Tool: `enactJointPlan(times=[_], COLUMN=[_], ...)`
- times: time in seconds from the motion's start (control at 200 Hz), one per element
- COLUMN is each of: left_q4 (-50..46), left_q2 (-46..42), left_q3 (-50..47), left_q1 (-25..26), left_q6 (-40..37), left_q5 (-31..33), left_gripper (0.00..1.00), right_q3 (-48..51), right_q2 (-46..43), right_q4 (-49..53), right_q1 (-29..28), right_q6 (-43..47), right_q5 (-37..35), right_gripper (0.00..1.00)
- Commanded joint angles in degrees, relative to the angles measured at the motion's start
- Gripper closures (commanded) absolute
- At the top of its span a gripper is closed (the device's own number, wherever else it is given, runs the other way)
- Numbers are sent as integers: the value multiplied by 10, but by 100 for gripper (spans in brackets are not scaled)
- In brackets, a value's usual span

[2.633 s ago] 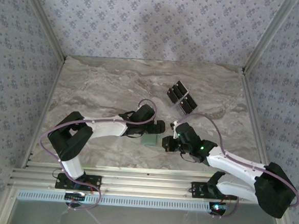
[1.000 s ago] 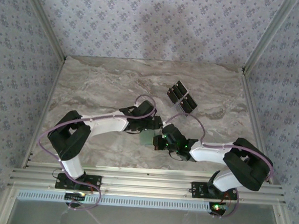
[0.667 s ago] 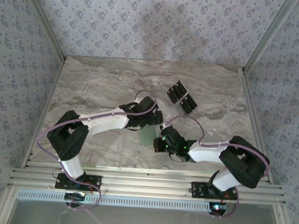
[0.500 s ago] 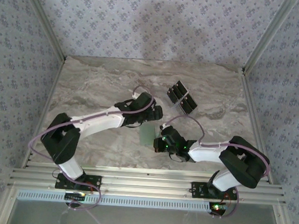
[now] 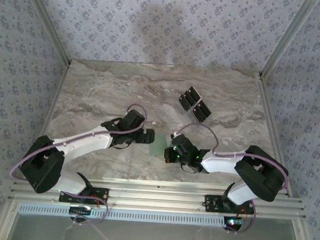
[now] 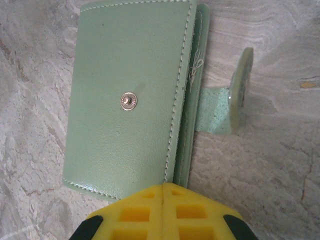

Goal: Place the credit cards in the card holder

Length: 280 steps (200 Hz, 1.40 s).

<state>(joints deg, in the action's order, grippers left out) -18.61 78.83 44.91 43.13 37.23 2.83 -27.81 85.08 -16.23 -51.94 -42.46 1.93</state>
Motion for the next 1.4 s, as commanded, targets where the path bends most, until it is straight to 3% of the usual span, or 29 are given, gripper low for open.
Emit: enactJointPlan(times=[0.0,0.31,0.929,1.169,1.394], left_q4=[33,78,23,28,44], left_q2=[-16,35,102,119,129], left_q3=[-23,-29,-28,-35,-45], left_q1=[6,54,61,61,61], left_q6=[-21,-11,0,6,13], left_q5=[-48,-48,19,24,24], left_gripper=[0,0,1,1,1], right_q3=[-2,-8,-41,-121,-160], right_q2=[17,20,-1,-109,-100], right_q4=[55,59,104,269,356], right_q1=[-6,-6,4,69,129], right_q6=[2,1,14,31,57], right_q5=[12,13,36,30,48], right_gripper=[100,100,100,80,65])
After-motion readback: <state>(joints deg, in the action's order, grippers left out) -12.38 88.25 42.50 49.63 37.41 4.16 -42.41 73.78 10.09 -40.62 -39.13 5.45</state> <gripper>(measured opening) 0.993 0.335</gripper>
